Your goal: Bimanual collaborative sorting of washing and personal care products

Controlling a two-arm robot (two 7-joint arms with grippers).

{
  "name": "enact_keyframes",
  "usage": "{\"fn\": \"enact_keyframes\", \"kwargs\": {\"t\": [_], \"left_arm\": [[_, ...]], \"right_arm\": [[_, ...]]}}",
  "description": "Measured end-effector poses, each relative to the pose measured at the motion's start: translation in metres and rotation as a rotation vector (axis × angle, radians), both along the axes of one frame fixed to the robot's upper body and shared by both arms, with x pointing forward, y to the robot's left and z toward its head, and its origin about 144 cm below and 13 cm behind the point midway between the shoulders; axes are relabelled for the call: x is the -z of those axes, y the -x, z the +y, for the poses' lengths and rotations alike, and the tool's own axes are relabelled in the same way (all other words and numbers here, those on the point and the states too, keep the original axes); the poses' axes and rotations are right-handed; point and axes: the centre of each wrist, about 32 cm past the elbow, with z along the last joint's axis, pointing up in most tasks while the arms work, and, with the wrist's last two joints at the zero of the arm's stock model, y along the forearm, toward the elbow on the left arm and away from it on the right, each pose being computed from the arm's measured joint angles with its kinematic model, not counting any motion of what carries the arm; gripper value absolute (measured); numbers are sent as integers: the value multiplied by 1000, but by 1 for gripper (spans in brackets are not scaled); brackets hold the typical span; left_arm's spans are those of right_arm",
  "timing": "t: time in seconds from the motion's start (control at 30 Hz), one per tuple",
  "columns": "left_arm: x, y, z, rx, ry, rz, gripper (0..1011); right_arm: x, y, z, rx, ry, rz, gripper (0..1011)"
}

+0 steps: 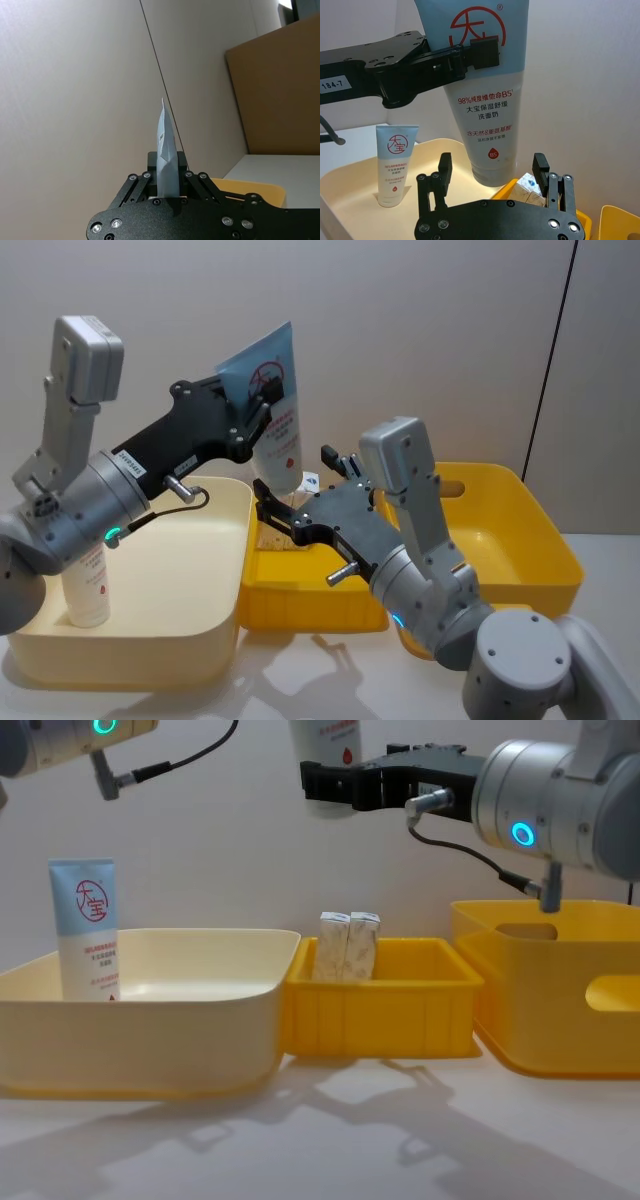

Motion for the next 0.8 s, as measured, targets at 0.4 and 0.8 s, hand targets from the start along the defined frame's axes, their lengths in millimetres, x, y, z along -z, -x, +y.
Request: {"fn": "enact_keyframes", "kwargs": {"t": [0.4,0.8], "left_arm": [[-5,0,-4,45,-17,-5,199],[-8,2,-8,88,-33,-6,199]], "right_arm": [[-2,-7,7,0,-10,4,1001],[-4,-13,16,2,-20,0,1001]]}}
